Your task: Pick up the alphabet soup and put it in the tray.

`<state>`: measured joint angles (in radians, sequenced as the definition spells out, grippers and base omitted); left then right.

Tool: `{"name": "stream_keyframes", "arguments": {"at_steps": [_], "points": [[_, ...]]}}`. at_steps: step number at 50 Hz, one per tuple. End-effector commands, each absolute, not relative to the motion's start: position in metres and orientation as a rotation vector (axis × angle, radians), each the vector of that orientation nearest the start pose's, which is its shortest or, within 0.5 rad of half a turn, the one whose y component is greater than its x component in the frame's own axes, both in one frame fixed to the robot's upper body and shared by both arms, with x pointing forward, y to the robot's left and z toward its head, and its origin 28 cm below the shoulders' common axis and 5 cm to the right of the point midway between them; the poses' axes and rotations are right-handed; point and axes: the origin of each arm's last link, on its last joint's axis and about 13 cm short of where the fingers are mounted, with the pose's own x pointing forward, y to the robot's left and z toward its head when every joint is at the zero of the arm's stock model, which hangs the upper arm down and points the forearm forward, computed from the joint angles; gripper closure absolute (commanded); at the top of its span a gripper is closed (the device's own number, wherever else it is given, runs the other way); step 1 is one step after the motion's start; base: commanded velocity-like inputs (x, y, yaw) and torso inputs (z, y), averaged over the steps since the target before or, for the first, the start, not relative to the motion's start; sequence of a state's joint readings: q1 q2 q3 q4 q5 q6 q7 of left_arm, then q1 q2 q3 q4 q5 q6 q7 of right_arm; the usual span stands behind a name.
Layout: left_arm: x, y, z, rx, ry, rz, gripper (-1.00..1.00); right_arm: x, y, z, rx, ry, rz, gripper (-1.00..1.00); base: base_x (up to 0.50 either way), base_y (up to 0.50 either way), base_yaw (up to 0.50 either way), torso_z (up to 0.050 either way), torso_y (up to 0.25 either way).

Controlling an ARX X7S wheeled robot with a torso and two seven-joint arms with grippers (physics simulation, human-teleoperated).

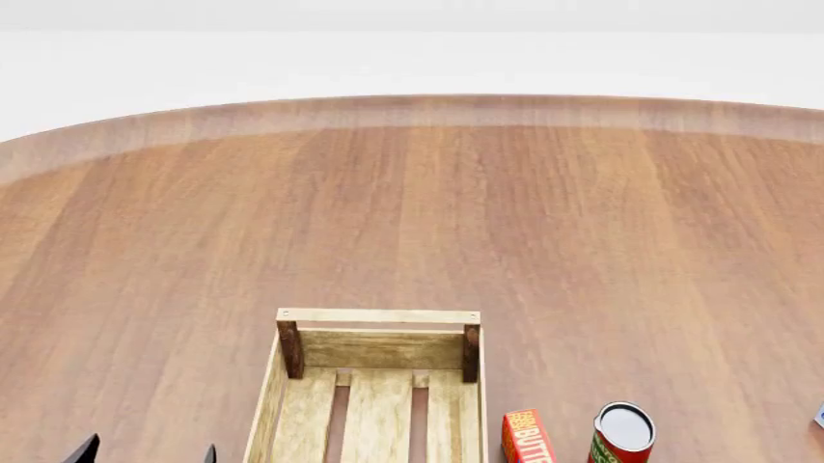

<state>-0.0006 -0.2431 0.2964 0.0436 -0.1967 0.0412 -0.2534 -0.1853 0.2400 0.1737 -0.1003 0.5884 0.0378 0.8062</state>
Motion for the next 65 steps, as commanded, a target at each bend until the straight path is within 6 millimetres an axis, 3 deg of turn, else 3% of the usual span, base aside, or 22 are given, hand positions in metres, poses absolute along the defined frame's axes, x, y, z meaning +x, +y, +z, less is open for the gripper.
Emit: {"name": "stream_keyframes", "arguments": {"at_steps": [1, 28, 55, 65], "points": [[0.203, 0.203, 0.017, 0.03, -0.023, -0.048, -1.0, 0.171, -0.163, 0.039, 0.246, 0.109, -0.823, 1.0, 0.0, 0.0, 0.0, 0.0, 0.0], [0.202, 0.203, 0.018, 0.032, -0.024, -0.05, -1.0, 0.195, -0.112, 0.066, 0.217, 0.066, -0.537, 1.0, 0.0, 0.0, 0.0, 0.0, 0.0], [0.203, 0.203, 0.018, 0.031, -0.024, -0.05, -1.0, 0.211, -0.076, 0.097, 0.22, 0.002, -0.332, 1.0, 0.0, 0.0, 0.0, 0.0, 0.001], [0.203, 0.203, 0.018, 0.033, -0.024, -0.049, -1.0, 0.215, -0.065, 0.092, 0.242, 0.02, -0.242, 1.0, 0.0, 0.0, 0.0, 0.0, 0.0]]}}
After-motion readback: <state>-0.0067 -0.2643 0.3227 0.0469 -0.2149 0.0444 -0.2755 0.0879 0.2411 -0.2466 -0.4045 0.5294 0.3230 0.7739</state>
